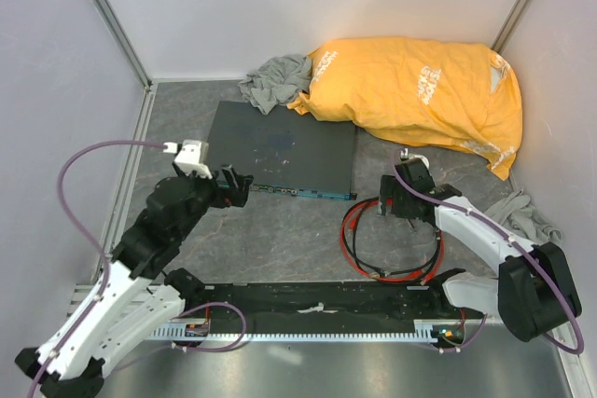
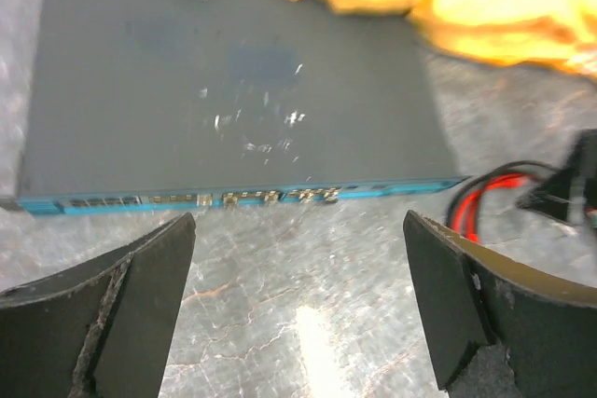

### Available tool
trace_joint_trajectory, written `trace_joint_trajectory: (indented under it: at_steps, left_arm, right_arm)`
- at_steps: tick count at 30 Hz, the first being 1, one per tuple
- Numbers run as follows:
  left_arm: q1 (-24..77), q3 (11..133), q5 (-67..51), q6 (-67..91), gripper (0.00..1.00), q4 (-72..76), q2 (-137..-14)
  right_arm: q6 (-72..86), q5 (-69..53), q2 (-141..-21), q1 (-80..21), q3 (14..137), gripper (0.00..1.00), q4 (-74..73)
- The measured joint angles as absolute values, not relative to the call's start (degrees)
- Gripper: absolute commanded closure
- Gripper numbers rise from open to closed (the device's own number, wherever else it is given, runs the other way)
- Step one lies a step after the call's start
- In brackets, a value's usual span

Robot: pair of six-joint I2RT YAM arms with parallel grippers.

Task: Insert the plug into the switch port
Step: Pick up the plug from the center of the board.

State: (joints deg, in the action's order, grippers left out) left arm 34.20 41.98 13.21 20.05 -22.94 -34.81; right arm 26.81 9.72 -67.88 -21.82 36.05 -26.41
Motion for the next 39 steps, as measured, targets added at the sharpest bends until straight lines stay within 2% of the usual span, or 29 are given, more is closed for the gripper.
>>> trace_joint_trajectory:
  at_steps: [8, 12, 15, 24, 29, 30, 31, 34, 39]
  left_arm:
    - [34.2, 41.6, 11.9, 15.5, 0.03, -27.0, -24.6]
    - [34.0, 40.1, 11.8, 14.4, 0.04, -28.4, -24.3]
    - [33.4, 39.5, 11.3, 14.0, 0.05, -28.9, -24.3]
    - [31.5, 39.0, 8.3, 13.6, 0.06, -29.1, -24.3]
    - [30.0, 39.0, 6.2, 13.6, 0.07, -29.1, -24.8]
    - [29.7, 39.0, 5.7, 13.6, 0.07, -29.1, -25.1]
    - [29.5, 39.0, 5.3, 13.5, 0.07, -29.1, -25.3]
    - [29.0, 38.6, 3.7, 13.5, 0.05, -28.7, -26.2]
    - [28.9, 38.2, -0.6, 13.6, 0.04, -27.8, -29.1]
  right_arm:
    - [26.4, 11.7, -74.1, -19.0, 38.5, 0.3, -32.0]
    - [25.6, 12.1, -75.9, -17.6, 40.2, 0.33, -33.9]
    - [24.8, 12.3, -77.6, -16.6, 41.8, 0.45, -35.0]
    - [22.7, 11.7, -82.8, -15.0, 43.8, 0.49, -35.8]
    - [22.4, 9.8, -84.0, -14.3, 44.3, 0.63, -35.6]
    - [22.4, 9.5, -84.0, -14.3, 44.3, 0.67, -35.4]
    - [22.3, 9.1, -84.0, -14.3, 44.3, 0.77, -35.4]
    - [22.3, 8.7, -83.7, -14.3, 44.3, 0.89, -35.3]
    - [22.7, 7.3, -79.8, -14.1, 44.1, 0.99, -35.7]
